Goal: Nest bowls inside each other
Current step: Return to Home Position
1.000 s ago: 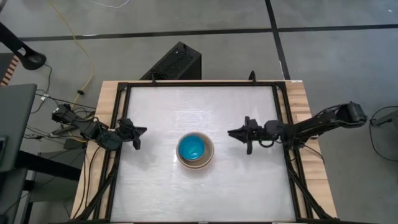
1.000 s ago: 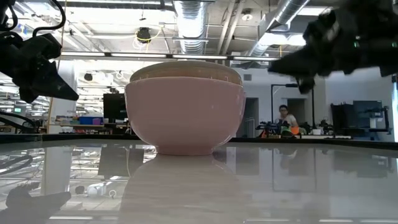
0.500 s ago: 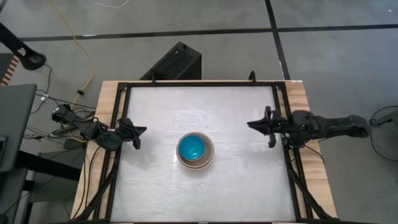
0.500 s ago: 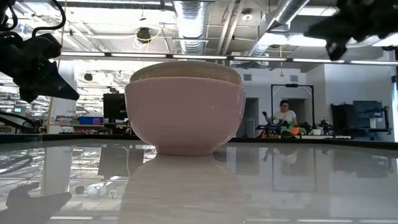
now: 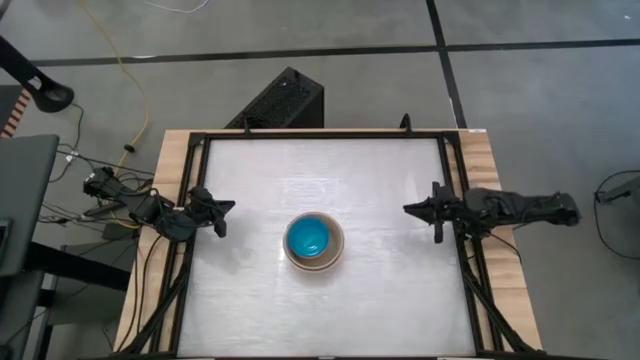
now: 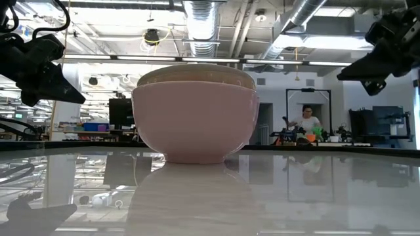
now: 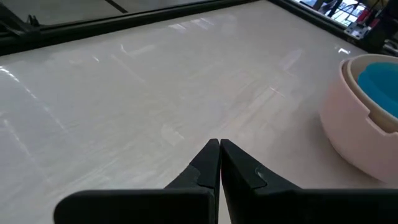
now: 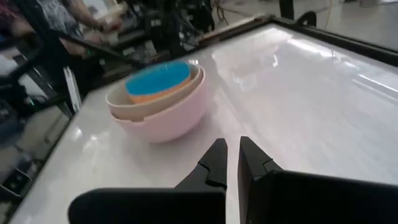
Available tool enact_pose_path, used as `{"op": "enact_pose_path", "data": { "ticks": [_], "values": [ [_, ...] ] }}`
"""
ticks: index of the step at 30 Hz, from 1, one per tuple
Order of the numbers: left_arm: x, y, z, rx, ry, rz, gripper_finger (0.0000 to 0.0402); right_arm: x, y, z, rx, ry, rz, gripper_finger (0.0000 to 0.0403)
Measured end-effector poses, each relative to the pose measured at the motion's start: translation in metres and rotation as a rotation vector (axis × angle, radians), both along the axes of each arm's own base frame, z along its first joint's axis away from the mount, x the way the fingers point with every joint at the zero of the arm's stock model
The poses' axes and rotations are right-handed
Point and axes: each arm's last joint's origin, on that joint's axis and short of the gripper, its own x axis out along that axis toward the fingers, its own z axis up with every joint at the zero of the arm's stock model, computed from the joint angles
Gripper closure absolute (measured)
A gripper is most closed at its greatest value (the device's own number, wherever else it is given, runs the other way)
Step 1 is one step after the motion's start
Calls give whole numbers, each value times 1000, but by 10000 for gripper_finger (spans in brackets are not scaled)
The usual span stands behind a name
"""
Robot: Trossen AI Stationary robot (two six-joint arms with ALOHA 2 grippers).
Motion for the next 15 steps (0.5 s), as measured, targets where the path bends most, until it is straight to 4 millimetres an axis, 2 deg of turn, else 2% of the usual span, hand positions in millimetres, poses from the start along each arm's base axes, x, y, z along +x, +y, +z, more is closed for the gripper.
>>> {"op": "enact_pose_path", "data": {
  "ticks": [10, 15],
  "values": [
    [0, 0, 0, -4, 2, -6, 401, -1, -1, -22, 6, 15, -17, 393],
    [0, -1, 0, -13, 6, -19, 401, 0, -1, -24, 11, 29, -26, 393]
  ]
}}
